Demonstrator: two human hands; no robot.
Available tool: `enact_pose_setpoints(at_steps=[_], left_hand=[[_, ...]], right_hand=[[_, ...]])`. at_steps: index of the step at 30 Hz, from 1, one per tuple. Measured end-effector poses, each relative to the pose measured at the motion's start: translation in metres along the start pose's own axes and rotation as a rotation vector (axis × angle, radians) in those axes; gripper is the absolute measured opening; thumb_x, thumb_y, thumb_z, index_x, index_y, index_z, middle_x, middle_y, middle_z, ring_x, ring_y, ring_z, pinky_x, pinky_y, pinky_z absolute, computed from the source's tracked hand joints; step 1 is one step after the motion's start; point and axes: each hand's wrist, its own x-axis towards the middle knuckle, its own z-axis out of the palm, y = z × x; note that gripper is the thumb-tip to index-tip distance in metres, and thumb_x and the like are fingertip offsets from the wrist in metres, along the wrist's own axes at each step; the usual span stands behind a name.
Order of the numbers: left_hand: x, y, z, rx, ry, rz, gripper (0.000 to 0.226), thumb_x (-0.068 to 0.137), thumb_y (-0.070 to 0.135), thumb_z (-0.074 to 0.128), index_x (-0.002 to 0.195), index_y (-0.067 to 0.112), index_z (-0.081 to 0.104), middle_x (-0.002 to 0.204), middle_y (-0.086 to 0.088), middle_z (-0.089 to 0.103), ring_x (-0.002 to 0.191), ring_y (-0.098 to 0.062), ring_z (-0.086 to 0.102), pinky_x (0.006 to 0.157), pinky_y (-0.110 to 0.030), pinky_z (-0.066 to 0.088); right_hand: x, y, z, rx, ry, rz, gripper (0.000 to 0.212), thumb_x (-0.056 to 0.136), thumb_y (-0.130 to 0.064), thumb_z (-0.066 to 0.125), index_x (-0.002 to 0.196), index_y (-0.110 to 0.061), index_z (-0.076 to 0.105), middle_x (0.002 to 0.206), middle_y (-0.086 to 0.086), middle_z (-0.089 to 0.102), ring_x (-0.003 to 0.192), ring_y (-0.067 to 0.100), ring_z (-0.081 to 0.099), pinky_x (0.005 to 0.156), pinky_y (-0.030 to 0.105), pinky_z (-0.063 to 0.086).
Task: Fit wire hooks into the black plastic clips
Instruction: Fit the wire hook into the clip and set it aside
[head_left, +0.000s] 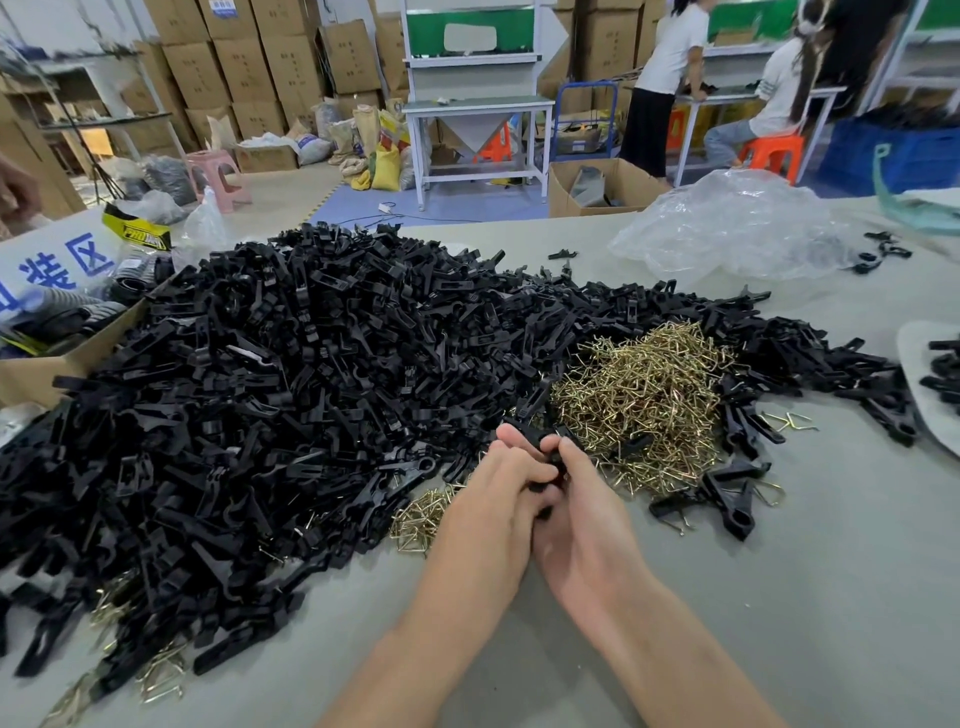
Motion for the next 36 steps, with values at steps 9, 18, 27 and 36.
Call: enact_pose_setpoints(at_steps=[9, 18, 27, 36], left_hand=[[0.006, 0.002, -0.02, -0.611, 0.134, -0.267, 0.017, 0.098, 0.006, 0.058, 0.1, 0.019, 0.069, 0.076, -0.003, 0.067, 0.056, -0.009, 0.056, 0.048, -0.02, 0.05], [-0.002, 0.015, -0.017, -0.649, 0.089, -0.292, 0.025, 0.088, 0.035, 0.061, 0.105, 0.022, 0.072, 0.079, -0.008, 0.07, 0.064, -0.014, 0.062, 0.058, -0.025, 0.053], [0.016, 0.083, 0.053, -0.197, -0.181, -0.084, 0.03, 0.091, 0.03, 0.07, 0.121, 0.032, 0.063, 0.102, 0.008, 0.065, 0.079, 0.004, 0.06, 0.07, -0.008, 0.044], [0.113, 0.227, 0.219, -0.308, -0.422, -0.002, 0.069, 0.094, 0.041, 0.066, 0.15, 0.019, 0.032, 0.149, -0.005, 0.043, 0.136, -0.02, 0.042, 0.112, -0.036, 0.035]], right_hand=[[0.0, -0.003, -0.008, -0.185, -0.262, -0.119, 0.033, 0.103, -0.026, 0.042, 0.128, -0.01, 0.057, 0.13, 0.009, 0.069, 0.104, 0.025, 0.066, 0.072, 0.032, 0.051], [0.0, -0.002, -0.018, -0.322, -0.236, -0.306, 0.03, 0.101, -0.007, 0.048, 0.123, -0.013, 0.067, 0.099, 0.004, 0.073, 0.08, 0.018, 0.064, 0.07, 0.032, 0.054], [-0.044, -0.095, -0.068, -0.455, 0.056, -0.524, 0.03, 0.104, -0.013, 0.05, 0.111, -0.031, 0.073, 0.111, 0.011, 0.074, 0.093, 0.024, 0.071, 0.082, 0.043, 0.062], [-0.082, -0.202, -0.114, -0.14, 0.38, -0.693, 0.03, 0.109, -0.033, 0.038, 0.105, -0.022, 0.066, 0.107, 0.0, 0.076, 0.102, 0.013, 0.071, 0.086, 0.028, 0.053]])
